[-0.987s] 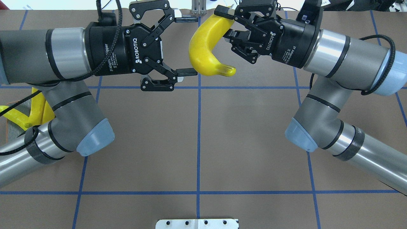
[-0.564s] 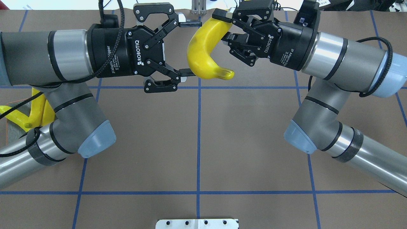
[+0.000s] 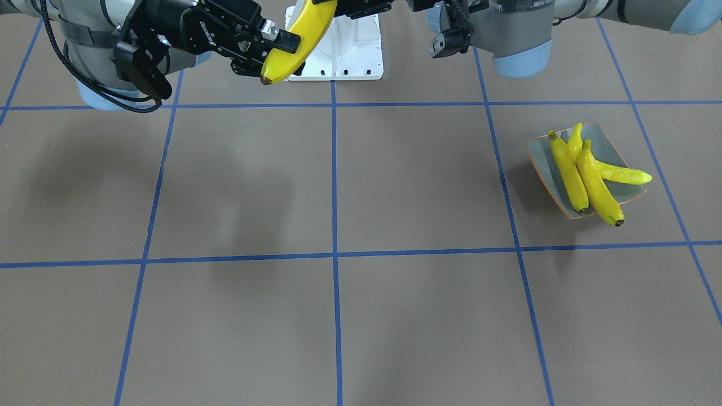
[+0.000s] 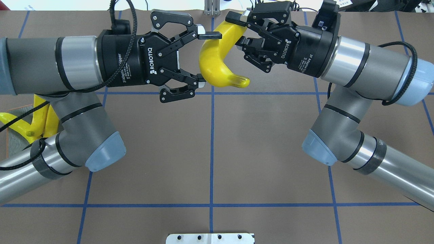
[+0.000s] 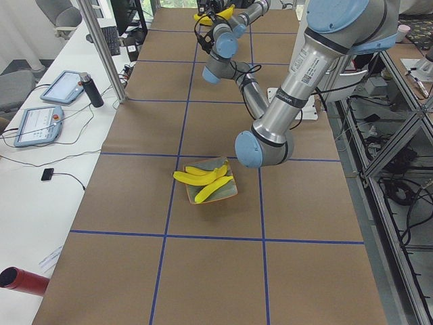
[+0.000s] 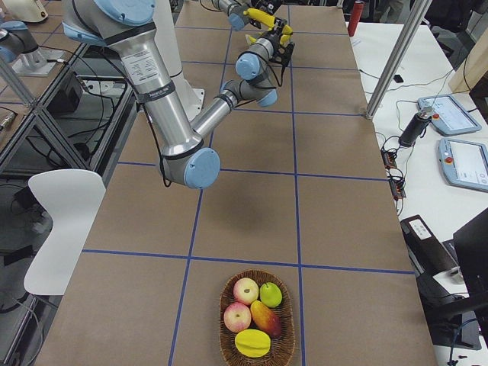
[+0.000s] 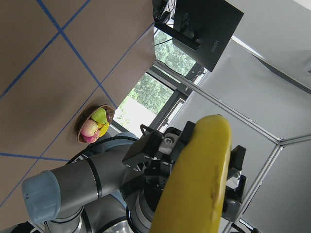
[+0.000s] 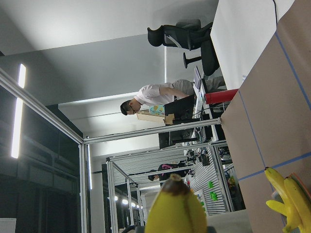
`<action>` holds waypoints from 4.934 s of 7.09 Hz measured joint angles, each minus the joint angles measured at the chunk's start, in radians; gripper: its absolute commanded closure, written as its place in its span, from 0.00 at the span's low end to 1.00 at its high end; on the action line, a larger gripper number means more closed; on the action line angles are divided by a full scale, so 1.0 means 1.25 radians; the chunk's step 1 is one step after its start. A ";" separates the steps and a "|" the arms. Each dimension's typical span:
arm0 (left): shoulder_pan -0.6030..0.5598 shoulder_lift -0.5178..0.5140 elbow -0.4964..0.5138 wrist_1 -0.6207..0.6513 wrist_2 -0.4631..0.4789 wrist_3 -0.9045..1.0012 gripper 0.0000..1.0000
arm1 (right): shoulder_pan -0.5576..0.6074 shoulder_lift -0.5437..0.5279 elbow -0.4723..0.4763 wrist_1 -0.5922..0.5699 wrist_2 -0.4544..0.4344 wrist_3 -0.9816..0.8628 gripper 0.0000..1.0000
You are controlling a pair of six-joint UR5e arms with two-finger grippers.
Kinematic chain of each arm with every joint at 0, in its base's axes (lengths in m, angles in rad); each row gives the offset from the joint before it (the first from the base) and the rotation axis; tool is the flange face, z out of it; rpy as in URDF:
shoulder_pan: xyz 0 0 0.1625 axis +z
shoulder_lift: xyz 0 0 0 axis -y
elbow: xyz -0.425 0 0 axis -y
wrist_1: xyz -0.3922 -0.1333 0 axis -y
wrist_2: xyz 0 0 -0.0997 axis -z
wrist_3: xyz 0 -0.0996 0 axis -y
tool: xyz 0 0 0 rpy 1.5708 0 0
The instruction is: Transfer all bananas from basket to plate
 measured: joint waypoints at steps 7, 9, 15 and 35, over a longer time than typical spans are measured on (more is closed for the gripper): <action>0.000 0.008 0.004 -0.009 0.000 0.003 1.00 | 0.010 -0.001 0.002 -0.003 -0.027 0.032 0.00; -0.003 0.011 0.009 -0.009 0.004 0.003 1.00 | 0.053 -0.017 0.001 -0.005 0.007 0.029 0.00; -0.008 0.024 0.013 -0.016 0.027 0.049 1.00 | 0.297 -0.075 -0.084 -0.025 0.327 -0.010 0.00; -0.441 0.607 0.055 0.343 -0.423 1.892 1.00 | 0.618 -0.126 -0.103 -1.353 0.454 -1.615 0.01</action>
